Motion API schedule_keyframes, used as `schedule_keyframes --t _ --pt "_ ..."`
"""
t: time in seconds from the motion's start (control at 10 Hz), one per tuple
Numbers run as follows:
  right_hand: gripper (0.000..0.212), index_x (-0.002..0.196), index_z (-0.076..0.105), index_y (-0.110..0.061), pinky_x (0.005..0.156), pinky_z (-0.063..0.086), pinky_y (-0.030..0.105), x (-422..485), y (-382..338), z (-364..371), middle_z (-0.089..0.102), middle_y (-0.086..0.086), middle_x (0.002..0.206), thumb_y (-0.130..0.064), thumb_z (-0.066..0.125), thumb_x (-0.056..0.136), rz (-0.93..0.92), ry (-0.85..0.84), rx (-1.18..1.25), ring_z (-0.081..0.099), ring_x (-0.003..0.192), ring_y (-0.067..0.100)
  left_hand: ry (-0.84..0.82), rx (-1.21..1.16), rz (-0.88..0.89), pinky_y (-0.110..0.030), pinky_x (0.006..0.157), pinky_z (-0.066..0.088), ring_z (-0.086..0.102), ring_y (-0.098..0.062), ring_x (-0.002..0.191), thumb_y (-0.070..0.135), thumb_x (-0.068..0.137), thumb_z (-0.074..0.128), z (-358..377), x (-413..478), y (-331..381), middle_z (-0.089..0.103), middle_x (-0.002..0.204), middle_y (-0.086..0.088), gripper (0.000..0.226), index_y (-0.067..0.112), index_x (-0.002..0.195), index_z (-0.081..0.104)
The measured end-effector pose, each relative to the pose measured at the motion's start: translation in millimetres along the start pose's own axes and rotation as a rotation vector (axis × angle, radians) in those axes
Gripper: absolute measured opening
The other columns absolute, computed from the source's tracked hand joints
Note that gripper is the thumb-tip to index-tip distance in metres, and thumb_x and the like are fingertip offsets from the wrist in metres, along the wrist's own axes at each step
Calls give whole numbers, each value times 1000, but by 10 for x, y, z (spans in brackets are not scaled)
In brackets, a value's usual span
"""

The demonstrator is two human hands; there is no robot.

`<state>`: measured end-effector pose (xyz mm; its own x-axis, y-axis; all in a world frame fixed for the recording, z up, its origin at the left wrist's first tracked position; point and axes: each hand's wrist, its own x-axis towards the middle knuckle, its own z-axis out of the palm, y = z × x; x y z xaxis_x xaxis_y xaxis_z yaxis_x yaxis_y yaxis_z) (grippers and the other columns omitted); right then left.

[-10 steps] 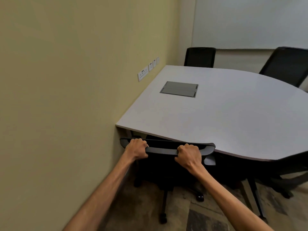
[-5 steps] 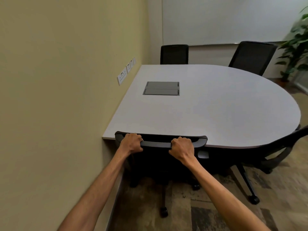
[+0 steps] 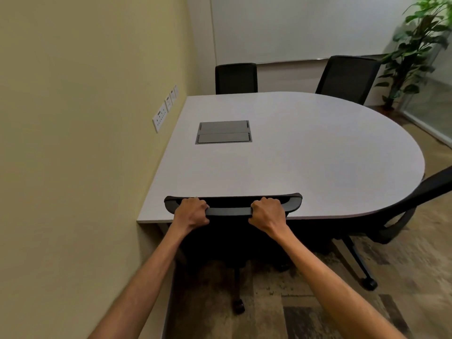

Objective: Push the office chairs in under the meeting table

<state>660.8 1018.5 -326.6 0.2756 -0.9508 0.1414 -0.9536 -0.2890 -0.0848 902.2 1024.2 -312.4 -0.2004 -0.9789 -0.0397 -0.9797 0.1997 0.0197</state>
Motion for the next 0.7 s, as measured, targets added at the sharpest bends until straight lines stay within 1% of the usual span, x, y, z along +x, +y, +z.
schedule_keyframes --t 0.1,0.2,0.3,0.4,0.5,0.6,0.7 --pt "24 55 45 -20 54 27 27 82 2 23 30 -9 44 -31 62 68 9 7 15 23 40 10 39 12 39 -36 71 51 66 -29 75 29 78 59 9 80 -77 70 79 -9 23 11 86 71" --pt "24 54 47 -20 54 26 27 49 -55 50 29 -9 43 -31 62 69 13 -14 14 24 39 9 61 48 58 -37 69 52 66 -29 71 32 84 54 82 24 -116 70 74 -8 26 13 79 69" --pt "19 58 58 -21 54 28 27 26 -97 56 37 -9 44 -33 61 72 5 0 39 31 40 13 64 28 33 -37 68 53 65 -28 66 36 82 54 79 -36 -121 68 67 -6 27 15 70 65" --pt "34 56 46 -24 55 29 26 41 -93 29 37 -10 45 -48 58 76 -52 48 94 31 39 10 154 -57 17 -33 63 48 62 -25 58 46 70 49 89 -68 -136 62 59 -2 35 13 71 59" --pt "52 75 45 -25 62 33 30 -51 -11 11 51 -8 63 -77 42 79 -171 97 104 44 54 12 336 -70 45 -34 68 40 54 -16 57 74 76 53 169 -241 19 56 63 5 57 17 80 54" --pt "59 103 45 -25 86 33 34 -177 116 33 51 -4 100 -79 31 84 -216 189 142 47 86 15 514 -100 36 -38 77 39 54 -19 76 79 79 48 240 -362 123 59 81 1 64 17 93 53" --pt "54 116 43 -24 95 27 35 -293 304 -82 47 -1 114 -69 29 90 -113 304 252 46 104 18 593 -137 -9 -41 81 40 53 -26 96 76 82 46 121 -290 304 59 102 -7 69 12 107 54"
